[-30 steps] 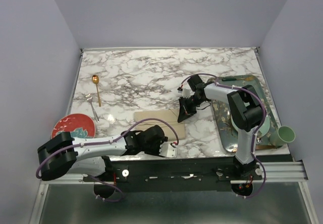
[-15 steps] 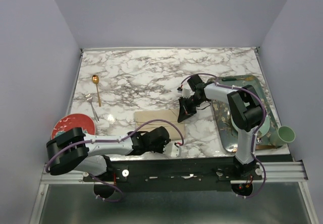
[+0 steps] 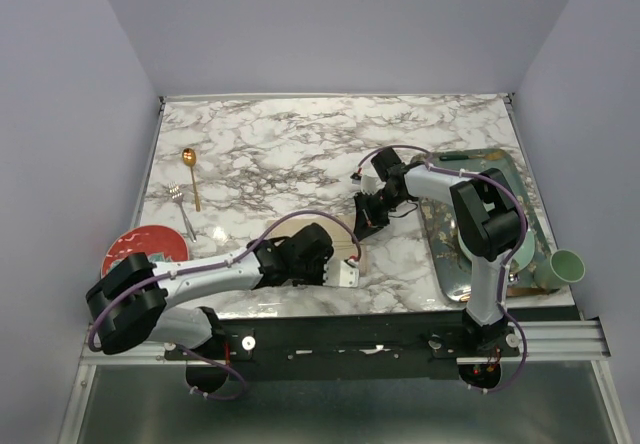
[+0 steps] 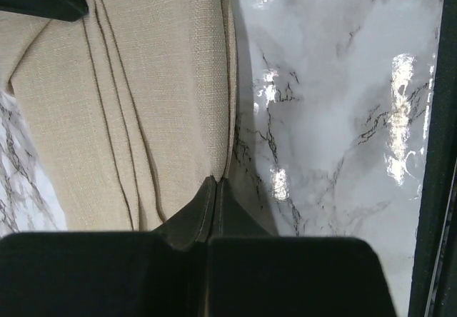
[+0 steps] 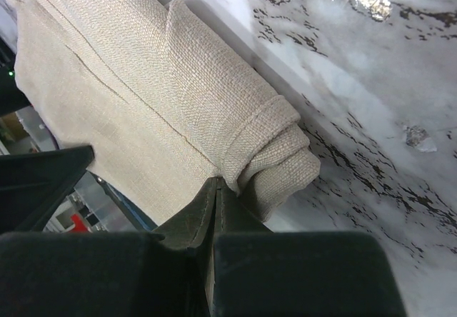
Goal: Fold the napkin into a case and place the utensils inside
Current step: Pick up the 2/3-rectangle-folded napkin from the center of the board, then fold the 2/3-rectangle-folded napkin at the center of the board.
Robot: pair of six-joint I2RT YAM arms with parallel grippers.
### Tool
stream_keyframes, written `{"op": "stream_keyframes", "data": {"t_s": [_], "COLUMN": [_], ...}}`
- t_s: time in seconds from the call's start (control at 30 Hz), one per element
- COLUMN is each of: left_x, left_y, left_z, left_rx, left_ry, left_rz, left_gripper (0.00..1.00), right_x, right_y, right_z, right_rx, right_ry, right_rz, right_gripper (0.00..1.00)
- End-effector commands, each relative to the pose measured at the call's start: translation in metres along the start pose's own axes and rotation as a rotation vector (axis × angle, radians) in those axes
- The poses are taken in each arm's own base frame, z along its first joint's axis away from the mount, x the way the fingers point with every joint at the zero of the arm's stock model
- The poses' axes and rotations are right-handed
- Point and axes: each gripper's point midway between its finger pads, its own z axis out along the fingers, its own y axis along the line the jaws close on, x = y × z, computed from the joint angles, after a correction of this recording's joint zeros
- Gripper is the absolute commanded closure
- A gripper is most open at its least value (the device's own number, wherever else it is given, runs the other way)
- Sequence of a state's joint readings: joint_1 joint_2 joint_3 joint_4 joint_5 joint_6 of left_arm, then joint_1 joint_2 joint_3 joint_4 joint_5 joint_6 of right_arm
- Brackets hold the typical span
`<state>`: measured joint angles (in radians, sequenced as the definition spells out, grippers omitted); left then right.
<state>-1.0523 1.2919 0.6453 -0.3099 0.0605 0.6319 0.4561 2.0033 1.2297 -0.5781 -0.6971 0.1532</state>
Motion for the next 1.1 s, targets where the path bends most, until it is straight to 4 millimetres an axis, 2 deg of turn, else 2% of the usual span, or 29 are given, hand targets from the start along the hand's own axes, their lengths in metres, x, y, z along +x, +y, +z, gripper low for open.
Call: {"op": "stream_keyframes", "data": {"t_s": [0.0, 0.07, 0.1, 0.2, 0.23, 0.3, 0.33, 0.4, 0.57, 0.63, 0.77, 0.93, 1.07], "left_x": [-0.018, -0.019, -0.021, -0.024, -0.031, -0.027, -0.032, -0.025, -0.029, -0.025, -0.014, 0.003, 0.013], "left_y": [0.006, 0.021, 0.02, 0.042, 0.047, 0.059, 0.064, 0.078, 0.104, 0.115, 0.129, 0.13, 0.138], "left_z": [-0.011, -0.015, -0.013, -0.02, -0.021, -0.022, -0.02, -0.019, -0.013, -0.008, 0.0, 0.012, 0.014], "left_rx": [0.089, 0.092, 0.128, 0.14, 0.17, 0.184, 0.216, 0.223, 0.287, 0.303, 0.325, 0.381, 0.389], "left_ry": [-0.078, -0.088, -0.098, -0.128, -0.157, -0.162, -0.181, -0.186, -0.225, -0.224, -0.233, -0.217, -0.224], "left_rz": [-0.061, -0.103, -0.122, -0.191, -0.212, -0.278, -0.308, -0.37, -0.451, -0.488, -0.568, -0.672, -0.747], "left_gripper": [1.0, 1.0, 1.0, 1.0, 1.0, 1.0, 1.0, 1.0, 1.0, 1.0, 1.0, 1.0, 1.0], "right_x": [0.016, 0.016, 0.016, 0.016, 0.016, 0.015, 0.015, 0.014, 0.011, 0.009, 0.006, 0.005, 0.006], "right_y": [-0.042, -0.042, -0.042, -0.042, -0.042, -0.042, -0.041, -0.041, -0.041, -0.041, -0.042, -0.042, -0.042], "right_z": [0.011, 0.011, 0.012, 0.012, 0.012, 0.012, 0.012, 0.012, 0.013, 0.013, 0.012, 0.011, 0.011], "right_rx": [0.15, 0.15, 0.149, 0.148, 0.147, 0.145, 0.142, 0.14, 0.137, 0.138, 0.145, 0.148, 0.152], "right_ry": [0.053, 0.053, 0.056, 0.055, 0.057, 0.056, 0.056, 0.054, 0.055, 0.054, 0.052, 0.053, 0.059], "right_rz": [-0.012, -0.014, -0.015, -0.014, -0.012, -0.013, -0.017, -0.018, -0.022, -0.029, -0.041, -0.046, -0.042], "right_gripper": [0.92, 0.92, 0.92, 0.92, 0.92, 0.92, 0.92, 0.92, 0.92, 0.92, 0.92, 0.92, 0.92]}}
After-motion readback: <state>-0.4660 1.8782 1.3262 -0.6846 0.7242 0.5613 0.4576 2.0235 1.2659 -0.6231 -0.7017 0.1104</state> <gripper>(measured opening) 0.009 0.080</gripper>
